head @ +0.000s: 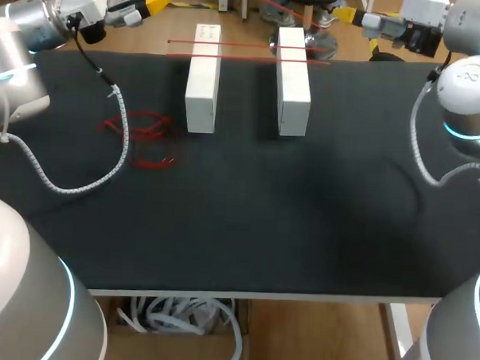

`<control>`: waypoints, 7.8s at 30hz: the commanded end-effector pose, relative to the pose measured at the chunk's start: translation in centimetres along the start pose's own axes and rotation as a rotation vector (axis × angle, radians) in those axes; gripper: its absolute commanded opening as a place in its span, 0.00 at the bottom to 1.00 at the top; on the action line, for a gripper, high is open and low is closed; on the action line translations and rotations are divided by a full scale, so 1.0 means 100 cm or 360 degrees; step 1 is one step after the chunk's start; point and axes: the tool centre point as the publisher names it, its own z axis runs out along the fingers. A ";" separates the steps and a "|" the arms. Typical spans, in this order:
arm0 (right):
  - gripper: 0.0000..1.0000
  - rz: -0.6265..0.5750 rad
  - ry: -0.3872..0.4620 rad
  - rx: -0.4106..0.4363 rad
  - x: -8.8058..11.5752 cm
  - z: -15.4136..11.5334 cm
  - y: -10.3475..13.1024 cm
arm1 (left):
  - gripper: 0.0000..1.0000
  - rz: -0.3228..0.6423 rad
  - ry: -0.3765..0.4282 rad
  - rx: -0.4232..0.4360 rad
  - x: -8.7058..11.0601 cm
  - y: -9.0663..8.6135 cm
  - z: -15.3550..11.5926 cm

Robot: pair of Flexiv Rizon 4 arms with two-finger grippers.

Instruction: Grab the tape and strap the tape.

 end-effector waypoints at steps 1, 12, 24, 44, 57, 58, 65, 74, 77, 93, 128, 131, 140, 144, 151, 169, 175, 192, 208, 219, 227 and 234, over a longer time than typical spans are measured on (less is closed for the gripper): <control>1.00 -0.0150 0.0144 0.0068 -0.005 0.002 -0.006 | 0.00 0.0002 0.0000 0.0003 0.000 0.000 0.000; 1.00 -0.0150 0.0144 0.0068 -0.005 0.002 -0.006 | 0.00 0.0002 0.0000 0.0003 0.000 0.000 0.000; 1.00 -0.0184 -0.0226 -0.0390 -0.010 0.001 -0.047 | 0.00 0.0002 0.0000 0.0003 0.000 0.000 0.000; 1.00 0.0060 -0.0307 -0.0708 -0.015 -0.003 -0.036 | 0.00 0.0002 0.0000 0.0003 0.000 0.000 0.000; 1.00 0.0060 -0.0307 -0.0708 -0.015 -0.003 -0.036 | 0.00 0.0002 0.0000 0.0003 0.000 0.000 0.000; 1.00 0.0060 -0.0307 -0.0708 -0.015 -0.003 -0.036 | 0.00 0.0002 0.0000 0.0003 0.000 0.000 0.000; 1.00 0.0060 -0.0307 -0.0708 -0.015 -0.003 -0.036 | 0.00 0.0002 0.0000 0.0003 0.000 0.000 0.000; 1.00 0.0060 -0.0307 -0.0708 -0.015 -0.003 -0.036 | 0.00 0.0002 0.0000 0.0003 0.000 0.000 0.000; 1.00 0.0060 -0.0307 -0.0708 -0.015 -0.003 -0.036 | 0.00 0.0002 0.0000 0.0003 0.000 0.000 0.000; 1.00 0.0794 0.0272 -0.1139 -0.013 -0.016 -0.023 | 0.00 0.0002 0.0000 0.0003 0.000 0.000 0.000; 1.00 0.1420 0.0474 -0.1065 0.019 0.002 -0.008 | 0.00 0.0002 0.0000 0.0003 0.000 0.000 0.000; 1.00 0.1448 0.0453 -0.1084 0.019 0.011 -0.010 | 0.00 0.0002 0.0000 0.0003 0.000 0.000 0.000; 1.00 0.1510 0.0491 -0.1093 0.029 0.033 -0.012 | 0.00 0.0002 0.0000 0.0003 0.000 0.000 0.000; 1.00 0.1550 0.0514 -0.1114 0.030 0.040 -0.011 | 0.00 0.0002 0.0000 0.0003 0.000 0.000 0.000; 1.00 0.1570 0.0490 -0.1183 0.021 0.048 -0.003 | 0.00 0.0002 0.0000 0.0003 0.000 0.000 0.000; 1.00 0.1576 0.0500 -0.1196 0.030 0.054 -0.002 | 0.00 0.0002 0.0000 0.0003 0.000 0.000 0.000; 0.25 0.1539 0.0491 -0.1227 0.025 0.054 0.002 | 0.00 0.0002 0.0000 0.0003 0.000 0.000 0.000; 0.25 0.1480 0.0506 -0.1171 0.030 0.057 -0.003 | 0.00 0.0002 0.0000 0.0003 0.000 0.000 0.000; 0.22 0.1426 0.0504 -0.1067 0.034 0.042 -0.024 | 0.00 0.0002 0.0000 0.0003 0.000 0.000 0.000; 0.24 0.1390 0.0430 -0.1115 0.019 0.051 -0.022 | 0.00 0.0002 0.0000 0.0003 0.000 0.000 0.000; 0.34 0.1441 0.0398 -0.1089 0.020 0.054 -0.030 | 0.00 0.0002 0.0000 0.0003 0.000 0.000 0.000; 0.27 0.1487 0.0382 -0.1134 0.016 0.060 -0.027 | 0.00 0.0002 0.0000 0.0003 0.000 0.000 0.000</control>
